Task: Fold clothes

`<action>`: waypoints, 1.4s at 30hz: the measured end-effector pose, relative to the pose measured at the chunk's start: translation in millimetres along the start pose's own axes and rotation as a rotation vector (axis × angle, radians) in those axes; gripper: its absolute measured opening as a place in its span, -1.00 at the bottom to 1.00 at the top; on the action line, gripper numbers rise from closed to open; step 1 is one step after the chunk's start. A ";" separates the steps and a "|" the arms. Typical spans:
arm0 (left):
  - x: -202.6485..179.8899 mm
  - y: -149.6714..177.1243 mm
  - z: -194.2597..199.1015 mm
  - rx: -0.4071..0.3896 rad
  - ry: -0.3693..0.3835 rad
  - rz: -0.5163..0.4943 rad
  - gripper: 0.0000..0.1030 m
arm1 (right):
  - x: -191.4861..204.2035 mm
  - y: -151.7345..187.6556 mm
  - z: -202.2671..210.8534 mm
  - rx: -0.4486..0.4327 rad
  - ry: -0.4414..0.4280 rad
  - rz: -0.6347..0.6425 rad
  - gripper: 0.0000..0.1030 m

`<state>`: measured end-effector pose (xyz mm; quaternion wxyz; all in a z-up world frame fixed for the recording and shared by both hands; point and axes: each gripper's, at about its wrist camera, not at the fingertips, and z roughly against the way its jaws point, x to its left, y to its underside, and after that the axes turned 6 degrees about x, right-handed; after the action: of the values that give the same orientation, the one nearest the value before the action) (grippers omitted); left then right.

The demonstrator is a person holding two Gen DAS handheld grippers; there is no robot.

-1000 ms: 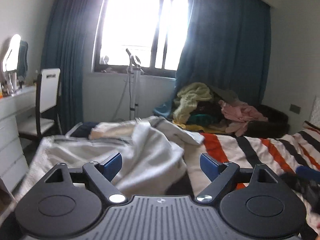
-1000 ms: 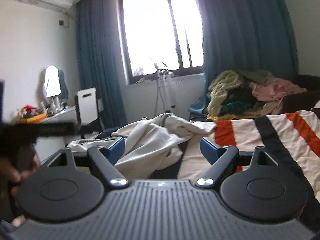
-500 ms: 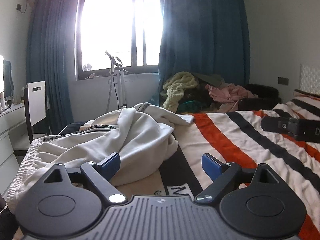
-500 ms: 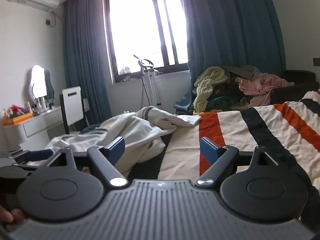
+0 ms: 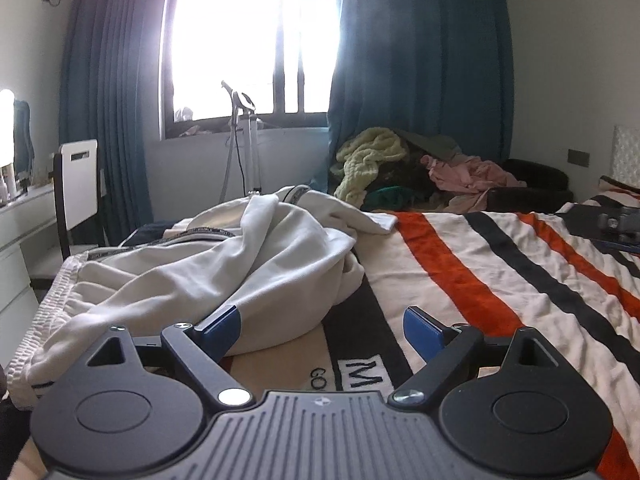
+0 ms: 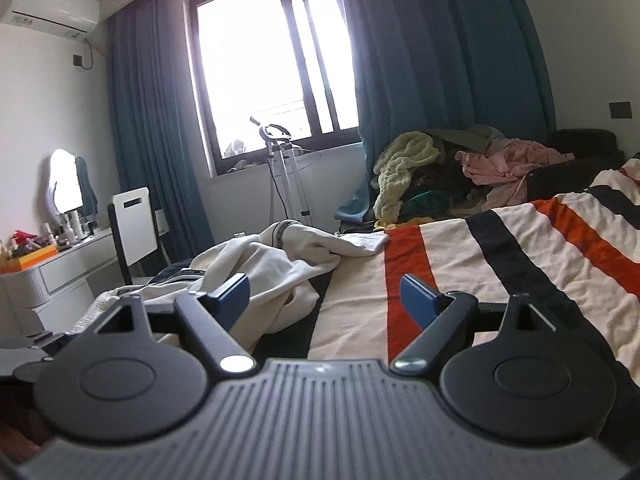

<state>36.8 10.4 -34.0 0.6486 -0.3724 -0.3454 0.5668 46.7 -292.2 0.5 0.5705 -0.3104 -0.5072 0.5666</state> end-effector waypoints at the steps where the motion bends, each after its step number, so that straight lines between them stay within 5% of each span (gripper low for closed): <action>1: 1.0 -3.8 -5.4 0.012 -0.001 0.003 0.74 | -0.7 -0.3 0.9 0.003 0.003 -0.002 0.64; 4: 4.4 -16.7 -23.7 0.050 -0.009 0.008 0.74 | -3.1 -0.5 1.4 0.031 0.015 -0.019 0.64; 13: 41.6 -64.5 -141.3 0.100 -0.211 -0.013 0.69 | -13.7 11.1 -21.4 0.139 0.083 -0.088 0.64; 21: 60.0 -105.5 -253.9 0.121 -0.274 -0.002 0.61 | -30.9 30.9 -67.9 0.217 0.158 -0.086 0.64; 25: 54.3 -122.3 -307.4 0.144 -0.354 -0.096 0.30 | -40.3 39.3 -94.7 0.199 0.167 -0.086 0.64; 28: 54.8 -133.3 -333.1 0.182 -0.374 -0.108 -0.57 | -48.9 50.6 -111.2 0.233 0.210 -0.069 0.64; 29: 55.1 -136.7 -333.1 0.186 -0.354 -0.093 -0.78 | -52.6 52.4 -115.7 0.239 0.220 -0.078 0.63; 33: 46.3 -146.1 -305.1 0.142 -0.282 -0.050 -0.84 | -57.7 51.7 -121.6 0.212 0.273 -0.082 0.63; 42: -23.0 -102.2 -131.6 -0.033 -0.046 -0.125 -0.85 | -53.1 42.5 -94.6 0.134 0.298 -0.034 0.63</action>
<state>197.4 -32.6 -9.0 0.6683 -0.3475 -0.3920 0.5281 128.9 -315.3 -78.7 0.6683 -0.3436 -0.3834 0.5370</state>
